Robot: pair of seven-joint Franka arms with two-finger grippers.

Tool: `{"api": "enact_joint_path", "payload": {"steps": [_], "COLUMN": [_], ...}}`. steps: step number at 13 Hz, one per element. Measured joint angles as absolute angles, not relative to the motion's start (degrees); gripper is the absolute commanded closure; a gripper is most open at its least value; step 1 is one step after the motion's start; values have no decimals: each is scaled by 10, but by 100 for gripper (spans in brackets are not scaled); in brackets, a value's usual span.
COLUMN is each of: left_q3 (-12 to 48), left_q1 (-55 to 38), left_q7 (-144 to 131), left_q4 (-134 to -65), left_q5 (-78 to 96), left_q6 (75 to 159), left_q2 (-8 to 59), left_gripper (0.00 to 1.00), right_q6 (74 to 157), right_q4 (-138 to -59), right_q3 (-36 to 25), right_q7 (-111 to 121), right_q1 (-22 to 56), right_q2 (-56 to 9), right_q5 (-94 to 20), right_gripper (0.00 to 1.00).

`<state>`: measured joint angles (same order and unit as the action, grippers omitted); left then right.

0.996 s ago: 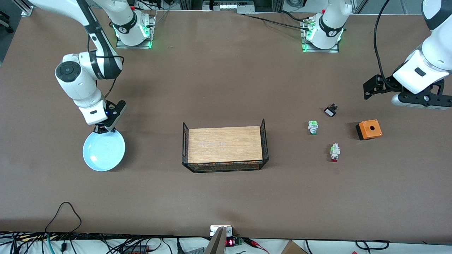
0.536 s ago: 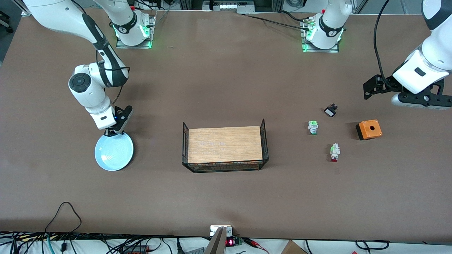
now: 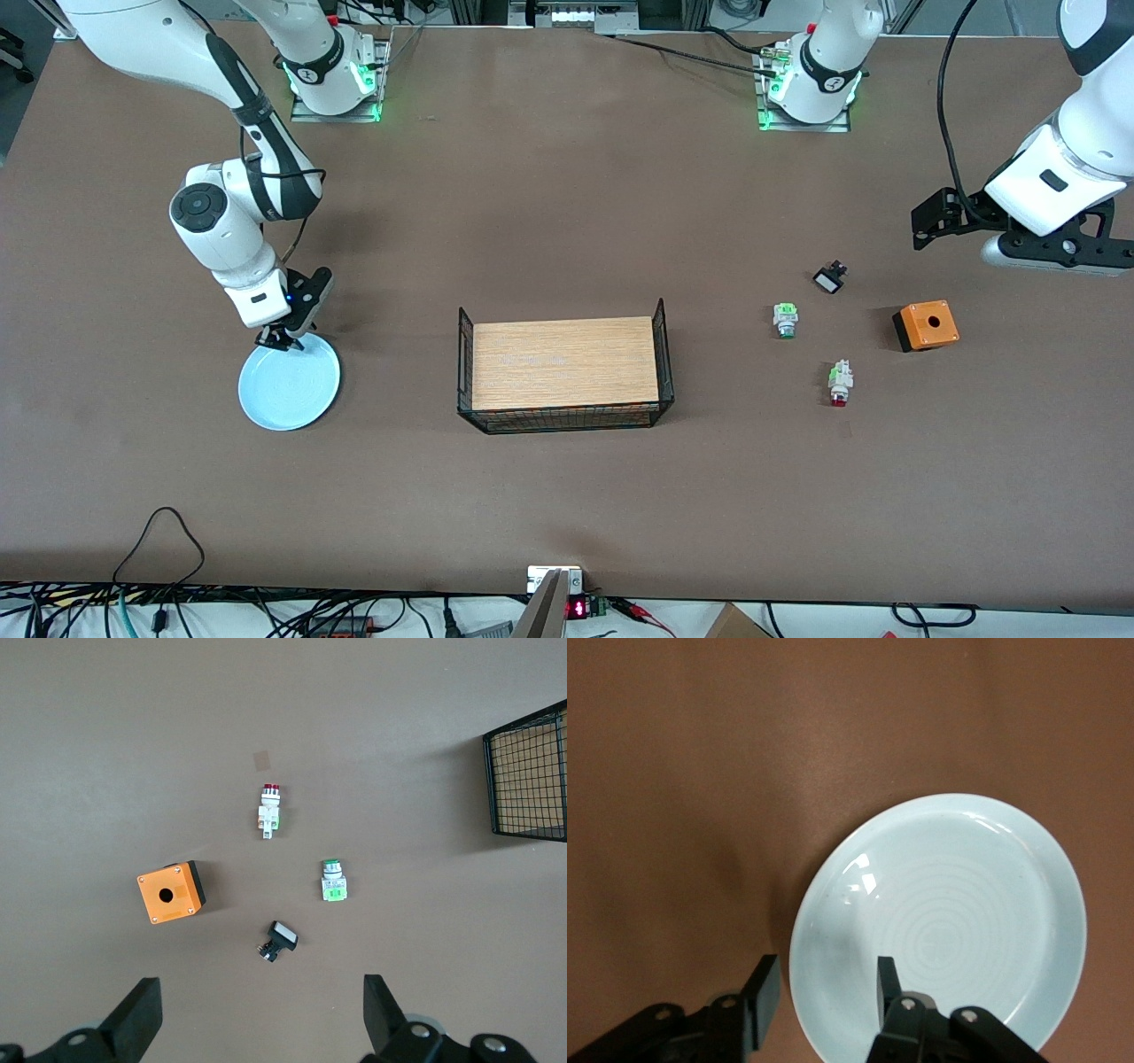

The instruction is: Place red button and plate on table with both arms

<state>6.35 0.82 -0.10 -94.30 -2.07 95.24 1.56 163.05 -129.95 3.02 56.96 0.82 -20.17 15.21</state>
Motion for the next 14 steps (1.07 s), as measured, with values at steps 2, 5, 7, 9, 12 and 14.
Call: {"api": "enact_joint_path", "payload": {"steps": [2, 5, 7, 9, 12, 14], "left_q3": [64, 63, 63, 63, 64, 64], "left_q1": [8, 8, 8, 8, 8, 8], "left_q7": [-1, -1, -1, -1, -1, -1], "left_q4": [-943, -943, -943, -943, -943, -943], "left_q5": [-21, -21, -21, -21, -21, -21], "left_q6": [952, 952, 952, 952, 952, 952], "left_q2": [16, 16, 16, 16, 16, 16], "left_gripper": [0, 0, 0, 0, 0, 0], "right_q6": [1593, 1520, 1467, 1412, 1312, 1239], "right_q4": [-1274, -1226, -1199, -1176, -1150, -1125], "right_q3": [31, 31, 31, 33, 47, 50], "right_q7": [570, 568, 544, 499, 413, 361], "right_q1": [8, 8, 8, 8, 11, 12], "right_q2": [-184, -153, -136, -113, -67, -41], "right_q5": [152, 152, 150, 150, 149, 115], "right_gripper": [0, 0, 0, 0, 0, 0]}}
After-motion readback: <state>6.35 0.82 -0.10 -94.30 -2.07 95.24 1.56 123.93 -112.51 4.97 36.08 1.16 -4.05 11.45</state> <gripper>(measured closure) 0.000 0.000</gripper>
